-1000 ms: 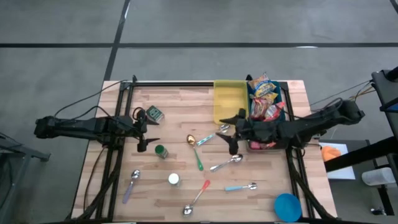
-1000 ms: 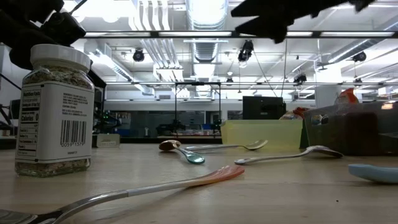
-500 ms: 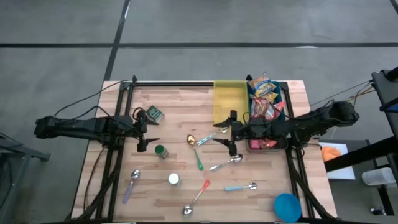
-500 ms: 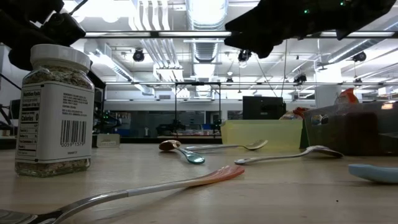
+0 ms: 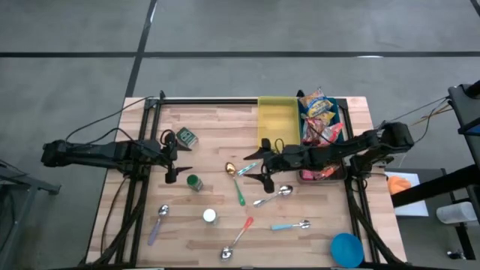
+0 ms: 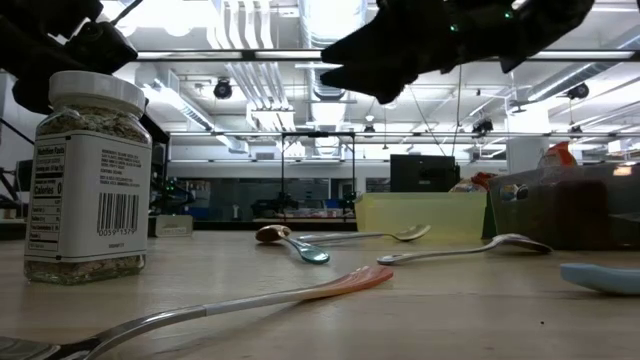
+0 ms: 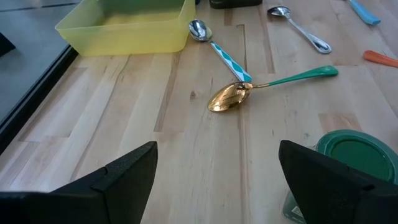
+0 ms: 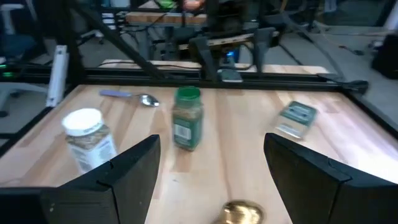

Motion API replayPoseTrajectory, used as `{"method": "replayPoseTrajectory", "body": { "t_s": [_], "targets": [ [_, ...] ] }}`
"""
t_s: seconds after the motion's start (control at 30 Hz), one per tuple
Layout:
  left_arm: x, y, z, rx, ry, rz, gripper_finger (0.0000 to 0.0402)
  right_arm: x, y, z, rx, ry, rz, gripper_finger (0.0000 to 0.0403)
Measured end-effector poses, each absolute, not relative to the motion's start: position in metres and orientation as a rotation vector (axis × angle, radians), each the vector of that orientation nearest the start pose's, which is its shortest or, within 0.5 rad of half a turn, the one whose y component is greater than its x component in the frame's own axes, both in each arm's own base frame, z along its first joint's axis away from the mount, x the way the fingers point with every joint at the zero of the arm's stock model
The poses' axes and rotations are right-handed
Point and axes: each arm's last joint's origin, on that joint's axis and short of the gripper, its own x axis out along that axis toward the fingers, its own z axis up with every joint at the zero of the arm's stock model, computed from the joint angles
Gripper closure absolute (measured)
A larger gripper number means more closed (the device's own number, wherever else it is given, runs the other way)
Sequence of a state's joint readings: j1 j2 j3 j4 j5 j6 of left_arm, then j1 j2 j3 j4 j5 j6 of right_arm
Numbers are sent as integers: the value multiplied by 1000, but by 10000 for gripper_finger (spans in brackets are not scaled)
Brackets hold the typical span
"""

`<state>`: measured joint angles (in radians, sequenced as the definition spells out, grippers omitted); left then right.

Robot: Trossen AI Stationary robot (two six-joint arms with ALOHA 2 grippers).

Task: Pick & Place Food Item
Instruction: Put the white seasoning bottle into the black bin

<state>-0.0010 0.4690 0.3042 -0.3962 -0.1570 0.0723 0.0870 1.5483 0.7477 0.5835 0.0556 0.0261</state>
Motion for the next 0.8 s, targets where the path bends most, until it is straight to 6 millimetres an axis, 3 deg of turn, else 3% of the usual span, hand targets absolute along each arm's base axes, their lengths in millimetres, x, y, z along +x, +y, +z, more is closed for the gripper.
{"method": "replayPoseTrajectory", "body": {
  "t_s": [0.4, 0.8],
  "targets": [
    [118, 4, 191, 115, 565, 132, 61, 352, 47, 204, 15, 241, 163, 118],
    [118, 4, 191, 114, 565, 132, 61, 403, 93, 187, 17, 255, 242, 118]
  ]
}}
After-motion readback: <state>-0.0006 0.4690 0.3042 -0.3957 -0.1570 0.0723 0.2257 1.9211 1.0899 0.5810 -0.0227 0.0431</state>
